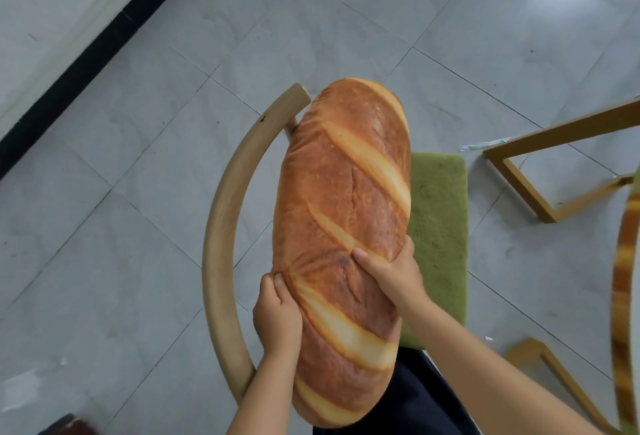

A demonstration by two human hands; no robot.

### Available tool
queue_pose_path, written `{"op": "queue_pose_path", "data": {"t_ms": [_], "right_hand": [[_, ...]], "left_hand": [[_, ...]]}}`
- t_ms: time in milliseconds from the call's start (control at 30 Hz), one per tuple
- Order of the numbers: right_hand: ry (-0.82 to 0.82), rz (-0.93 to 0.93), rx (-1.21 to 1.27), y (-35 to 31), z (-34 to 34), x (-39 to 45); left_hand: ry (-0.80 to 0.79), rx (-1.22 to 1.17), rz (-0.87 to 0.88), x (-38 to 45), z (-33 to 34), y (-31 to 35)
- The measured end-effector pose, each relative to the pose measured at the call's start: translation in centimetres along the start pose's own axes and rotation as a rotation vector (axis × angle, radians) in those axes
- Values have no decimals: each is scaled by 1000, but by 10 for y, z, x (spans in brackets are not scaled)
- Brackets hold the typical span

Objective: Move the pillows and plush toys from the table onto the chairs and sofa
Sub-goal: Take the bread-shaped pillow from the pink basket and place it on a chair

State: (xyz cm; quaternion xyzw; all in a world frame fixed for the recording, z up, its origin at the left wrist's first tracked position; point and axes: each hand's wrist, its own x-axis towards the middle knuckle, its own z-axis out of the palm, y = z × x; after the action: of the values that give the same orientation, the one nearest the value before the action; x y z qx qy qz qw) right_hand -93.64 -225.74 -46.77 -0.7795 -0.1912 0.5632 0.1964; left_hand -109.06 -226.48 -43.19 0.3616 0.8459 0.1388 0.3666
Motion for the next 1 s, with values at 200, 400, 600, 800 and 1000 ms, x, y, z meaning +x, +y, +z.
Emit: {"op": "queue_pose_path", "data": {"t_ms": [200, 400, 600, 800, 1000], "right_hand": [[39, -44, -363, -13, -3, 10], [81, -690, -709, -57, -11, 28], [-3, -620, -1030, -59, 20, 87], [-35, -641, -995, -70, 24, 76], [64, -686, -740, -102, -8, 66]], "left_hand": [[5, 168, -31, 10, 7, 2], [15, 586, 460, -29, 23, -18], [-134, 819, 313, 8, 67, -35], [18, 785, 336, 22, 64, -48], [191, 620, 505, -47, 56, -57]]}}
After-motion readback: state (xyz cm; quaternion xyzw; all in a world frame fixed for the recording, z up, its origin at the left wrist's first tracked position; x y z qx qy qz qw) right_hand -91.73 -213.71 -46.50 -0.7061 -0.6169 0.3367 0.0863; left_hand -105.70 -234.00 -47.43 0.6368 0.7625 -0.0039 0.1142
